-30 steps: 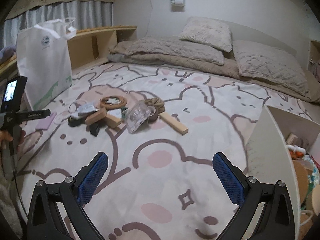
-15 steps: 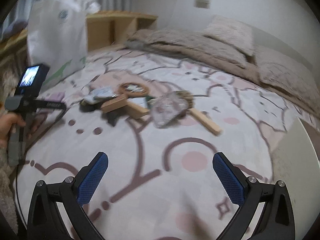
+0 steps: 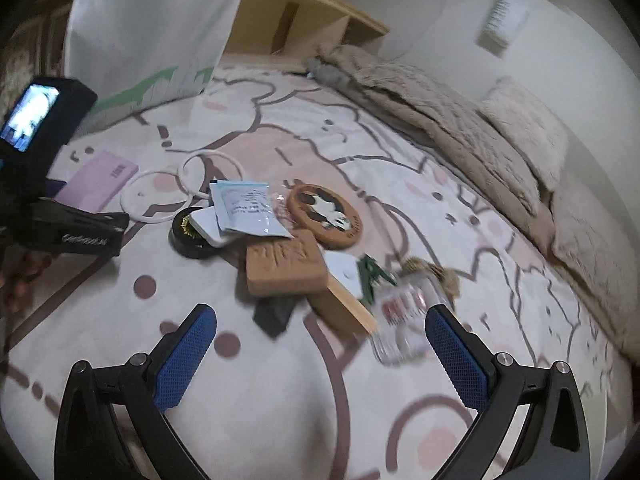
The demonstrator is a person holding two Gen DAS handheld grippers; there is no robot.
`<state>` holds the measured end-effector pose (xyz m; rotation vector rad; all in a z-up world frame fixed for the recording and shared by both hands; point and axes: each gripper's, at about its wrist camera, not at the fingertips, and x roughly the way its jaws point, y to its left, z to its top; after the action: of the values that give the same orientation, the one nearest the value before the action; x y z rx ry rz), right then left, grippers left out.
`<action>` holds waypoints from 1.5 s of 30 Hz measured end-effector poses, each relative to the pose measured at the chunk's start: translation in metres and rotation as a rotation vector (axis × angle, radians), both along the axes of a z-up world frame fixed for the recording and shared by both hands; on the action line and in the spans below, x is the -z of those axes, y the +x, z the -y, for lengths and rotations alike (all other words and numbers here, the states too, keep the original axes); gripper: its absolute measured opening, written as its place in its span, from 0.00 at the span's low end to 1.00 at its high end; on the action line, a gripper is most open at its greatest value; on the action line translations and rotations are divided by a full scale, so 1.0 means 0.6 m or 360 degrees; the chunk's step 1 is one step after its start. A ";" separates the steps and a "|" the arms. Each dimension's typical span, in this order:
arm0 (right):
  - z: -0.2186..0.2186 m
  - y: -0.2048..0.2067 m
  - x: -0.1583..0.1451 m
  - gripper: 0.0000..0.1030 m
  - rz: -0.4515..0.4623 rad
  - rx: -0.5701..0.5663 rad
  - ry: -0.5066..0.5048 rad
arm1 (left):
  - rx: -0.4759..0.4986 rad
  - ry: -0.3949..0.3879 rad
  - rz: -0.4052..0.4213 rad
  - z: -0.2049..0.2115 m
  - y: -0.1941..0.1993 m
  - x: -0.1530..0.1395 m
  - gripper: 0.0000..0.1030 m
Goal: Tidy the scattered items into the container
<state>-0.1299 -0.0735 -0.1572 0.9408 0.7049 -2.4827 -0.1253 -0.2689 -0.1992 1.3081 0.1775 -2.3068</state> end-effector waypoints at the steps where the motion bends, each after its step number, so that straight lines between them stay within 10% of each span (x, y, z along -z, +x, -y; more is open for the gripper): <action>1: 0.010 -0.008 0.004 1.00 0.0014 -0.0011 0.0024 | 0.0013 0.0006 -0.0005 -0.001 0.000 -0.001 0.93; 7: 0.053 -0.047 0.030 0.98 0.0102 -0.0016 0.0142 | 0.0029 0.0030 -0.0036 0.007 0.005 -0.009 0.75; 16: 0.075 -0.088 0.072 0.65 0.0267 0.0026 0.0215 | 0.0038 0.0078 -0.0084 0.020 0.012 -0.016 0.66; 29: 0.050 -0.044 0.043 0.65 0.0240 0.0003 0.0025 | -0.0083 0.0185 -0.0274 0.045 0.040 -0.063 0.63; 31: 0.043 -0.037 0.034 0.65 0.0242 0.0014 -0.0024 | -0.0075 0.0183 -0.0280 0.042 0.041 -0.067 0.24; 45: -0.047 0.038 -0.023 0.65 0.0206 0.0068 -0.0268 | -0.0047 0.0227 -0.0274 0.038 0.043 -0.069 0.22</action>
<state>-0.1070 -0.0451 -0.1432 1.0510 0.4310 -2.4462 -0.0992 -0.2915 -0.1580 1.1633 0.4222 -2.4182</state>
